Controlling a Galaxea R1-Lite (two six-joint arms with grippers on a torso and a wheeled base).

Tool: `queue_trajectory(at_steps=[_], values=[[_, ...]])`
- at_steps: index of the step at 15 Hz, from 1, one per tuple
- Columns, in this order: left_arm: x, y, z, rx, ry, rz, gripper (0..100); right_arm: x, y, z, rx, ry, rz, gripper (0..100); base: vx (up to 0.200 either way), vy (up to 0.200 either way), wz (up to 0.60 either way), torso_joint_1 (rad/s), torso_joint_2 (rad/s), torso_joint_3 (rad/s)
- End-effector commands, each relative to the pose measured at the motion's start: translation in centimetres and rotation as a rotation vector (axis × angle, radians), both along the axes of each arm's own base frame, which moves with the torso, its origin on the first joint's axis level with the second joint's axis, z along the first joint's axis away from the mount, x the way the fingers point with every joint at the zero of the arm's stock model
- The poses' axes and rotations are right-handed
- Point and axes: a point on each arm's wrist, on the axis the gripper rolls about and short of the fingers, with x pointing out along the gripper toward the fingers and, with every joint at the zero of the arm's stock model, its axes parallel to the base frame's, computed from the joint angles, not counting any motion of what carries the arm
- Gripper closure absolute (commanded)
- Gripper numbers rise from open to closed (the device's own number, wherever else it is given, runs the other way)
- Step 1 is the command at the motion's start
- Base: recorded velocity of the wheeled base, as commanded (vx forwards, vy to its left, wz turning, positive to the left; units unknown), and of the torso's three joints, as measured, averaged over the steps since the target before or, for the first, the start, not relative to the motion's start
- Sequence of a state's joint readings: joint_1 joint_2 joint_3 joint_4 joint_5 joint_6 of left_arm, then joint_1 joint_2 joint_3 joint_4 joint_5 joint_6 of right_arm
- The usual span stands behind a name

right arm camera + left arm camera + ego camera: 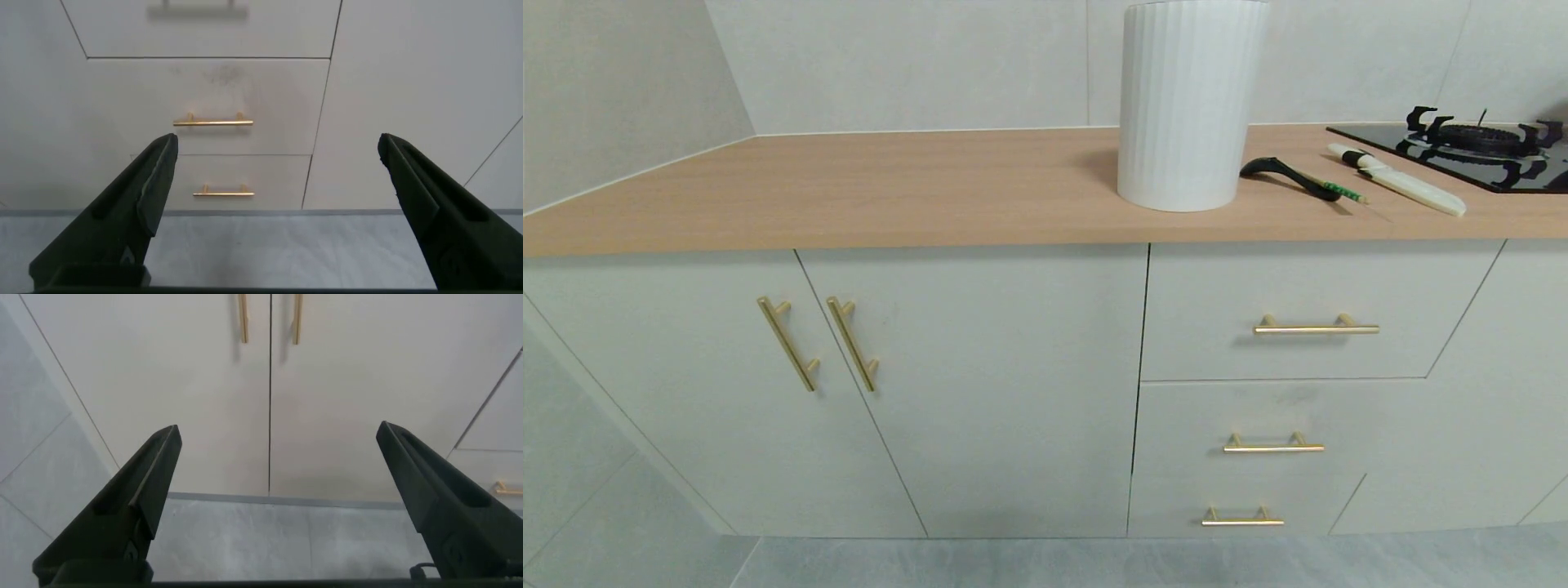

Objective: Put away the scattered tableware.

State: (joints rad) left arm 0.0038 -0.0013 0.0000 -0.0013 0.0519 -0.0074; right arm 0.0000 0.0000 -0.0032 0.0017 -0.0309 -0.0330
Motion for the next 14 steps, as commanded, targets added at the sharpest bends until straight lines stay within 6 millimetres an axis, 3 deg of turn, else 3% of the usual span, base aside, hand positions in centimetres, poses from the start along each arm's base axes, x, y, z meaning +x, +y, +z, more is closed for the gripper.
queue_trajectory(at_steps=[1,3,4,5,7,10,14], values=[[0.0,0.0,0.0,0.0,0.001,0.001,0,0.0,0.0,0.1,-0.002,-0.003,0.0,0,0.0,0.0,0.0,0.0,0.0,0.0],[0.0,0.0,0.0,0.0,0.001,0.001,0,-0.8,0.0,3.5,0.031,-0.093,0.026,0,0.0,0.0,0.0,0.0,0.0,0.0],[0.0,0.0,0.0,0.0,0.001,0.001,0,-0.3,0.0,6.4,0.055,-0.063,0.114,0,0.0,0.0,0.0,0.0,0.0,0.0],[0.0,0.0,0.0,0.0,0.001,0.001,0,0.3,0.1,7.1,0.056,-0.021,0.134,0,0.0,0.0,0.0,0.0,0.0,0.0],[0.0,0.0,0.0,0.0,0.001,0.001,0,5.4,0.5,8.5,0.061,0.263,0.19,0,0.0,0.0,0.0,0.0,0.0,0.0],[0.0,0.0,0.0,0.0,0.001,0.001,0,12.2,2.1,8.1,0.05,0.568,0.293,0,0.0,0.0,0.0,0.0,0.0,0.0],[0.0,0.0,0.0,0.0,0.001,0.001,0,21.2,4.4,4.7,0.029,0.713,0.322,0,0.0,0.0,0.0,0.0,0.0,0.0]])
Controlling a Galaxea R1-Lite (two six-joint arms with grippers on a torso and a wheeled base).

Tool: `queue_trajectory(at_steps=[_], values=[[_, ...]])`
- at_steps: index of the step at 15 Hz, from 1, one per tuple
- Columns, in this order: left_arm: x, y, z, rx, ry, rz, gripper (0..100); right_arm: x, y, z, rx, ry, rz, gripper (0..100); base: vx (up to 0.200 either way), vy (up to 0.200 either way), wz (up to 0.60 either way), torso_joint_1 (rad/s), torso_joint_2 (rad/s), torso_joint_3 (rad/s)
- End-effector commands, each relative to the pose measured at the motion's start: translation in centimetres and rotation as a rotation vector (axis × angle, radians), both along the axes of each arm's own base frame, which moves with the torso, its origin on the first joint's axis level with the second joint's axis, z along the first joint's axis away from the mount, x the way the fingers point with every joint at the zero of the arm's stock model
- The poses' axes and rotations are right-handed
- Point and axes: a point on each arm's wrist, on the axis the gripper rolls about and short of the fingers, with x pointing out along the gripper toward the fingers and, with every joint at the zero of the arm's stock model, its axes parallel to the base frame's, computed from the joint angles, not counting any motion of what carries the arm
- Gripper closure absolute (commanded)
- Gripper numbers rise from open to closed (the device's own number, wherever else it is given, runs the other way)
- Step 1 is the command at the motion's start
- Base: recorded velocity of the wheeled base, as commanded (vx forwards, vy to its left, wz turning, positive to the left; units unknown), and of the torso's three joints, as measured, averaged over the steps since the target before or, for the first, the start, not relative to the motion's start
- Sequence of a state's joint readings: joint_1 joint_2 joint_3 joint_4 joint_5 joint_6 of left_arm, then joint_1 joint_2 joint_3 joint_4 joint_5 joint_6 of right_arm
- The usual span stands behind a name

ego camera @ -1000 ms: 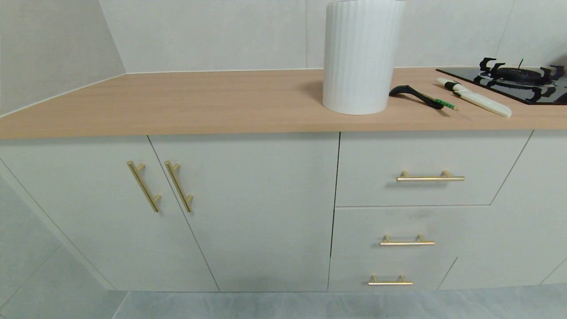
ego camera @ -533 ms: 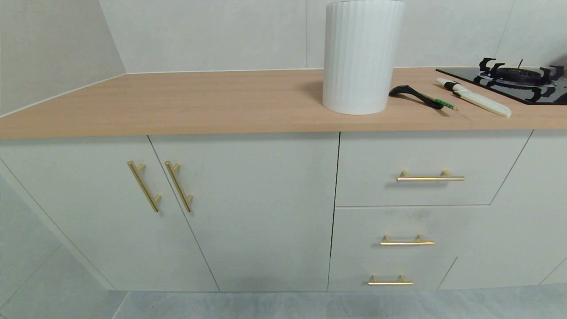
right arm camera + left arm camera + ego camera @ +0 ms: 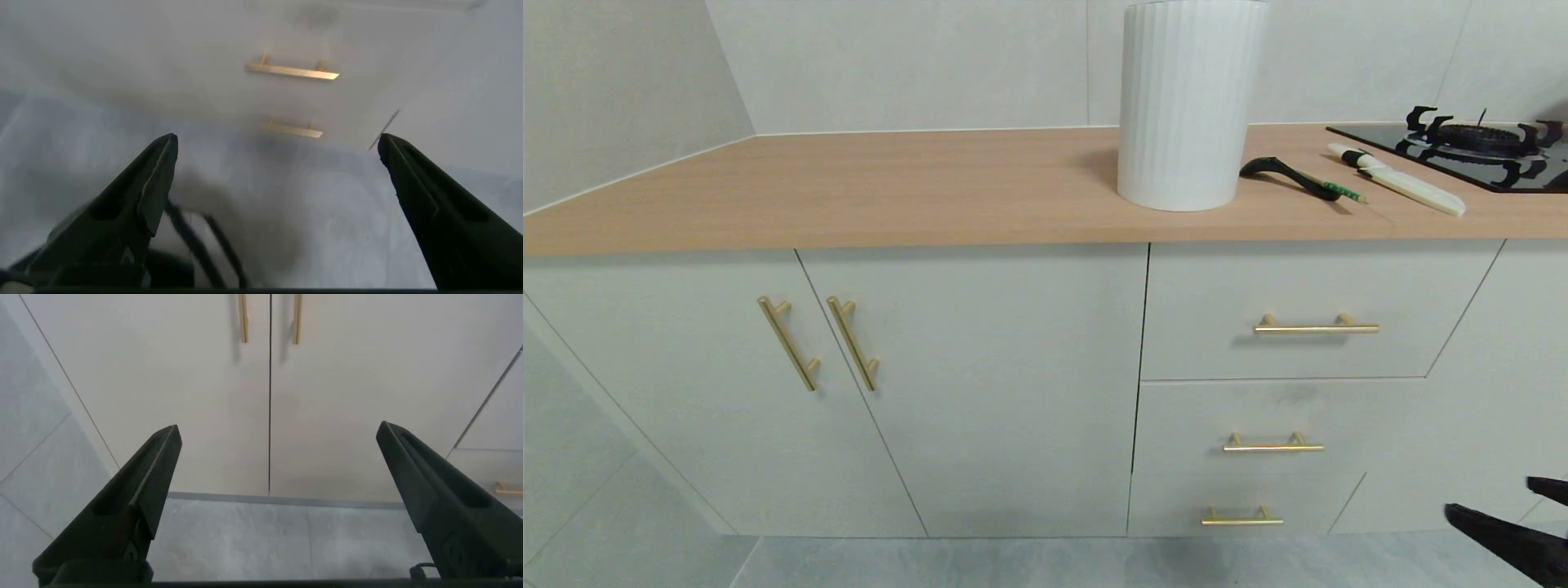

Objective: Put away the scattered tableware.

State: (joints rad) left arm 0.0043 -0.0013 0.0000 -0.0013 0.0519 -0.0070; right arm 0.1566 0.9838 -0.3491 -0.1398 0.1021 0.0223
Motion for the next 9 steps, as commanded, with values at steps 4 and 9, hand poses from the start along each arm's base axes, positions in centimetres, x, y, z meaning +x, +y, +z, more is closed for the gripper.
queue_trajectory(at_steps=[4,9], values=[[0.0,0.0,0.0,-0.001,0.001,0.001,0,13.5,3.4,-8.1,-0.055,0.222,0.027,0,0.0,0.0,0.0,0.0,0.0,0.0],[0.0,0.0,0.0,-0.001,0.001,0.001,0,16.9,3.1,-12.4,-0.096,0.174,-0.101,0,0.0,0.0,0.0,0.0,0.0,0.0]])
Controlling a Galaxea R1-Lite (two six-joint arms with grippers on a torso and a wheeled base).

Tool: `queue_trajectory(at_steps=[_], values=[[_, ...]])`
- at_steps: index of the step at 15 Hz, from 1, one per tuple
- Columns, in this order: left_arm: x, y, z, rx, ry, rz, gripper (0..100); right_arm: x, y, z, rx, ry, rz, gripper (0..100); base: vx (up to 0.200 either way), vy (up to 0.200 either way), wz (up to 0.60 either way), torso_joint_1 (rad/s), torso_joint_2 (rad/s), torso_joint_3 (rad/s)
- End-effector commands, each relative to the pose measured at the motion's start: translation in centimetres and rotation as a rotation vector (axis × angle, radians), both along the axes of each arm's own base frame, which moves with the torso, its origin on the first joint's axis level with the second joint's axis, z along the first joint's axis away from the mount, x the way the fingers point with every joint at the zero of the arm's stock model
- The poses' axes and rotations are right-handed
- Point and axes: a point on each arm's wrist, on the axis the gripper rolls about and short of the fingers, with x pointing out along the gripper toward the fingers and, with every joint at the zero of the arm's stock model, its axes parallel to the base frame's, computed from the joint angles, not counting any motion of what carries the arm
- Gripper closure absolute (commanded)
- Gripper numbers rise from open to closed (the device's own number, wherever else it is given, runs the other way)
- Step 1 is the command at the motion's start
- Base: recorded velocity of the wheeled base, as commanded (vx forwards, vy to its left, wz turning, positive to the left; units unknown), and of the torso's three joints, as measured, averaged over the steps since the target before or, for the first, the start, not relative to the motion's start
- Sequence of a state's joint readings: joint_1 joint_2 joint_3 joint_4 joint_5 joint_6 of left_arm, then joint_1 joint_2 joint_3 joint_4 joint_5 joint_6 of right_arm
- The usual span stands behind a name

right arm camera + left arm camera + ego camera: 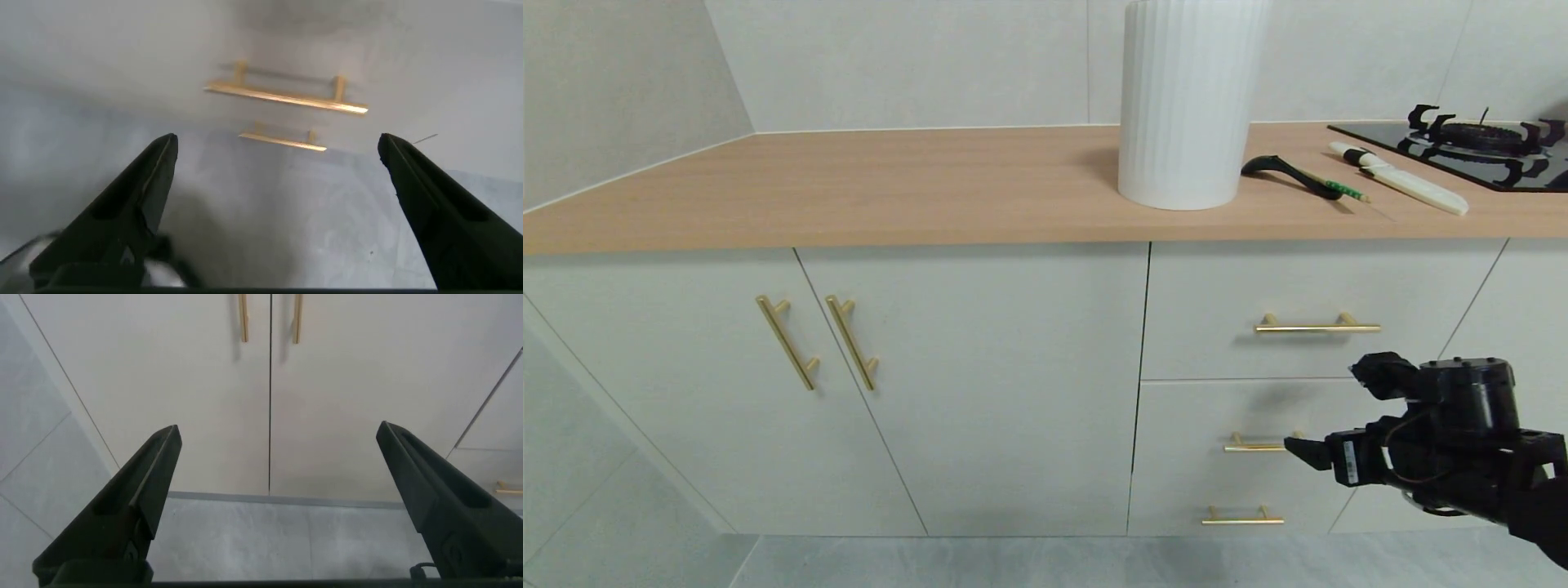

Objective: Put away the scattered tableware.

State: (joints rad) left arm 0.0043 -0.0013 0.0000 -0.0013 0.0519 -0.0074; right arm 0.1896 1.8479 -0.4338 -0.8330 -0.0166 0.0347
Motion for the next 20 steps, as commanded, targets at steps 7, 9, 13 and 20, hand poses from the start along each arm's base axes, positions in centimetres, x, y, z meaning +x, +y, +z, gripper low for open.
queue_trajectory(at_steps=[7,9,13,20], values=[[0.0,0.0,0.0,0.0,0.001,0.001,0,3.6,0.4,-6.9,0.002,-0.037,-0.105,0,0.0,0.0,0.0,0.0,0.0,0.0],[0.0,0.0,0.0,0.0,0.001,0.001,0,4.2,0.5,-7.3,-0.01,-0.045,-0.131,0,0.0,0.0,0.0,0.0,0.0,0.0],[0.0,0.0,0.0,0.0,0.001,0.001,0,5.5,0.7,-8.0,0.002,-0.086,-0.204,0,0.0,0.0,0.0,0.0,0.0,0.0],[0.0,0.0,0.0,0.0,0.001,0.001,0,6.7,0.9,-10.1,-0.015,-0.116,-0.24,0,0.0,0.0,0.0,0.0,0.0,0.0]])
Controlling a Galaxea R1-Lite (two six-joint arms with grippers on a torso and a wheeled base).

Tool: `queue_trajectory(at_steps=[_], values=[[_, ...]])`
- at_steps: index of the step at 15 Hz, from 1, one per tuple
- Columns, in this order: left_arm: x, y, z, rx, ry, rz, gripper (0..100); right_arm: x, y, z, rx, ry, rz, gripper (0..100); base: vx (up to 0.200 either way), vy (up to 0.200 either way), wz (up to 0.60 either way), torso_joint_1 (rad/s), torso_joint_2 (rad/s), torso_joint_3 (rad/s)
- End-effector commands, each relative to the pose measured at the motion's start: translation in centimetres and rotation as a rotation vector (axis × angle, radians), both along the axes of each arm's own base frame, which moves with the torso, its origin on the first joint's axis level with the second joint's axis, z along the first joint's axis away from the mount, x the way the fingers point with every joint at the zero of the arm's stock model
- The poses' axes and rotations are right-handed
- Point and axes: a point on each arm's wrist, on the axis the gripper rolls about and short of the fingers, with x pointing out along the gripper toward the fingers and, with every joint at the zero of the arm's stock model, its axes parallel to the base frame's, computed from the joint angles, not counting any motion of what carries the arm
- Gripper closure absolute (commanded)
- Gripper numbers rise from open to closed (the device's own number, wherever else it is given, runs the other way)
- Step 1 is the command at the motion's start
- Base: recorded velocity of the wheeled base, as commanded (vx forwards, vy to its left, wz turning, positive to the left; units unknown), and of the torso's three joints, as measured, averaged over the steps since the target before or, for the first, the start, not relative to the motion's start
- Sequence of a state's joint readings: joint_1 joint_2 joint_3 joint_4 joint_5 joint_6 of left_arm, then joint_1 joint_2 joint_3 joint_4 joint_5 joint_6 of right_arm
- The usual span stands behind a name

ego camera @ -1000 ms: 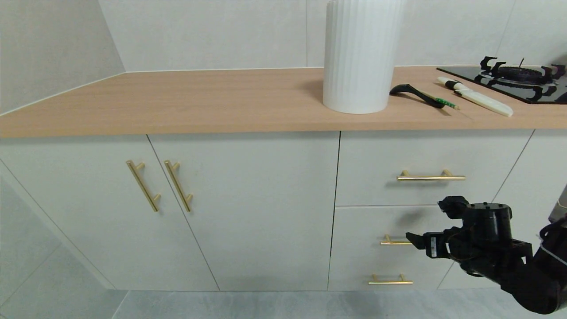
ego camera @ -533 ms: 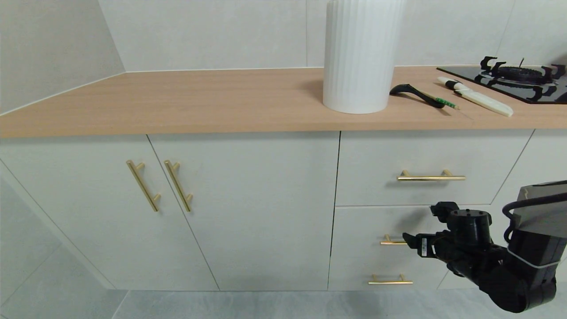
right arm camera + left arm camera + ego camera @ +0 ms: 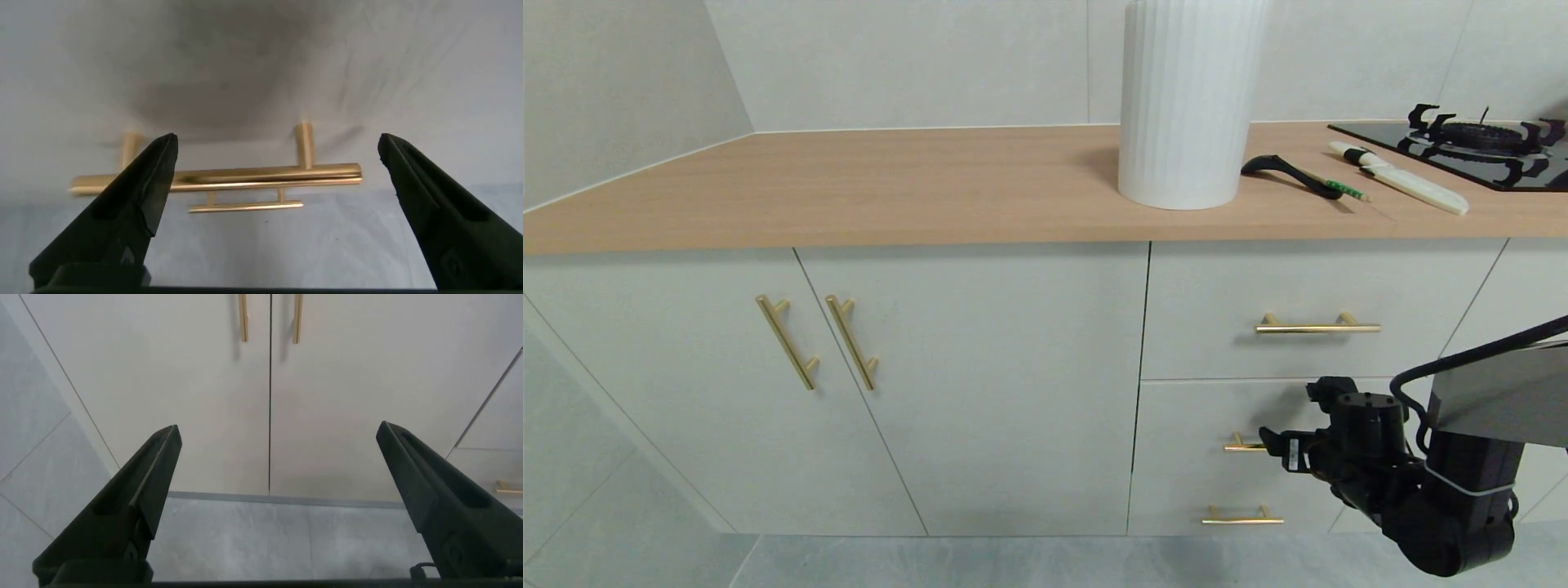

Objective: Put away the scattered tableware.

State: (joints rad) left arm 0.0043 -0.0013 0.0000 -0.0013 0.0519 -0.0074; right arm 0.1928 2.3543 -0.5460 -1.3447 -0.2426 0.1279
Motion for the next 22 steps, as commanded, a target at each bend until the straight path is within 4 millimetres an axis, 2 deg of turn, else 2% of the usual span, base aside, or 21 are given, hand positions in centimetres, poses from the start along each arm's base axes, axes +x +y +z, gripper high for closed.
queue_trajectory(at_steps=[1,10,13,15,17,21,22], values=[[0.0,0.0,0.0,0.0,0.001,0.001,0,0.3,0.1,-1.3,-0.007,0.012,-0.007,0,0.0,0.0,0.0,0.0,0.0,0.0],[0.0,0.0,0.0,0.0,0.001,0.001,0,-0.1,0.0,-1.9,-0.019,0.028,-0.005,0,0.0,0.0,0.0,0.0,0.0,0.0],[0.0,0.0,0.0,0.0,0.001,0.001,0,-1.4,-0.3,-1.7,-0.063,0.073,0.025,0,0.0,0.0,0.0,0.0,0.0,0.0],[0.0,0.0,0.0,0.0,0.001,0.001,0,-2.7,-0.5,-0.4,-0.087,0.097,0.056,0,0.0,0.0,0.0,0.0,0.0,0.0],[0.0,0.0,0.0,0.0,0.001,0.001,0,-5.6,-0.9,5.0,-0.057,0.145,0.148,0,0.0,0.0,0.0,0.0,0.0,0.0],[0.0,0.0,0.0,0.0,0.001,0.001,0,-12.5,-1.6,18.3,-0.015,0.173,0.235,0,0.0,0.0,0.0,0.0,0.0,0.0],[0.0,0.0,0.0,0.0,0.001,0.001,0,-14.0,-1.8,20.4,0.001,0.161,0.259,0,0.0,0.0,0.0,0.0,0.0,0.0]])
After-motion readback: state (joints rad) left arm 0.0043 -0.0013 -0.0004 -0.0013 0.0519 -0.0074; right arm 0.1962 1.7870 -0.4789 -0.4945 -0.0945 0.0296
